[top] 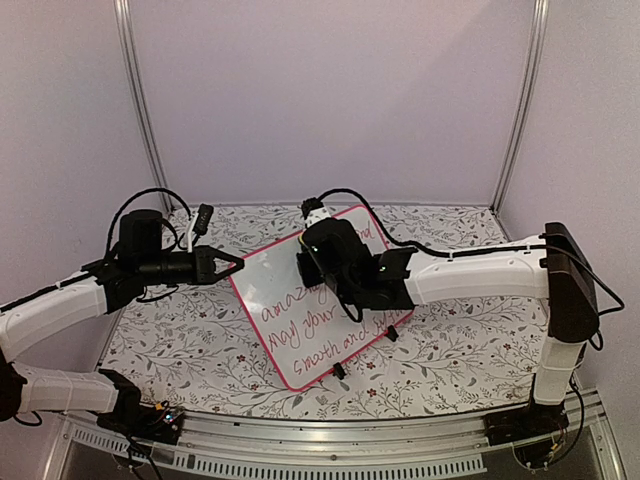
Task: Erase the whiteboard
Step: Erase the whiteboard at the center of the board.
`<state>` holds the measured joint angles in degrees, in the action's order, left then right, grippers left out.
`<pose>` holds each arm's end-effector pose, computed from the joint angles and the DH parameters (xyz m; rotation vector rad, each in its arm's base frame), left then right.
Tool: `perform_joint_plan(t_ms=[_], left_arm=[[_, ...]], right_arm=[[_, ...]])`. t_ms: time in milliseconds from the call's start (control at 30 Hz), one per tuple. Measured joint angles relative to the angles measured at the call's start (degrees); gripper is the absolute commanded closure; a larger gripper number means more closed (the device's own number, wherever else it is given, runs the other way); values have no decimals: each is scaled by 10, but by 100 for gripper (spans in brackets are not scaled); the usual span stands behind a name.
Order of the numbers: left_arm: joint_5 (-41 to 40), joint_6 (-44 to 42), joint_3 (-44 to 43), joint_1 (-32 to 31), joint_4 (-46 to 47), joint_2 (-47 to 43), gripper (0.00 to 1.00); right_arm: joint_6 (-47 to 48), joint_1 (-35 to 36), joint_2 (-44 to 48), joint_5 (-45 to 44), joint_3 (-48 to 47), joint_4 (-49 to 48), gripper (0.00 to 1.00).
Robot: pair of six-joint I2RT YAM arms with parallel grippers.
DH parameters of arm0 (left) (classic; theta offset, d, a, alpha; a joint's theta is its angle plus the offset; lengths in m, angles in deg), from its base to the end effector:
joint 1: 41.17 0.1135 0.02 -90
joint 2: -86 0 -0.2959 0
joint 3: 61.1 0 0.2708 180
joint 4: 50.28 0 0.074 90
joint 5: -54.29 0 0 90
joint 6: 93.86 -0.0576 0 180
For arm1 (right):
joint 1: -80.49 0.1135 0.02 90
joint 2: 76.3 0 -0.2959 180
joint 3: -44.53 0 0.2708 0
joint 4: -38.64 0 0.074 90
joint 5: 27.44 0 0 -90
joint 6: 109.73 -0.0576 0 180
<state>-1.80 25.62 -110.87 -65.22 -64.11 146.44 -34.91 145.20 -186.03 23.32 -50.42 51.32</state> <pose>0.2161 -0.1316 0.2702 0.3092 2.0993 -1.1700 0.2410 0.4247 0.2683 -0.4221 1.8960 0.2214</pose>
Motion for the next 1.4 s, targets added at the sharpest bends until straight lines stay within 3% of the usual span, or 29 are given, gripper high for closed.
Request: perform_joint_plan(t_ms=[1400], left_arm=[[6,-8,0,0,3,-1,100]], right_arm=[[46,75,-40,45,-65,7,75]])
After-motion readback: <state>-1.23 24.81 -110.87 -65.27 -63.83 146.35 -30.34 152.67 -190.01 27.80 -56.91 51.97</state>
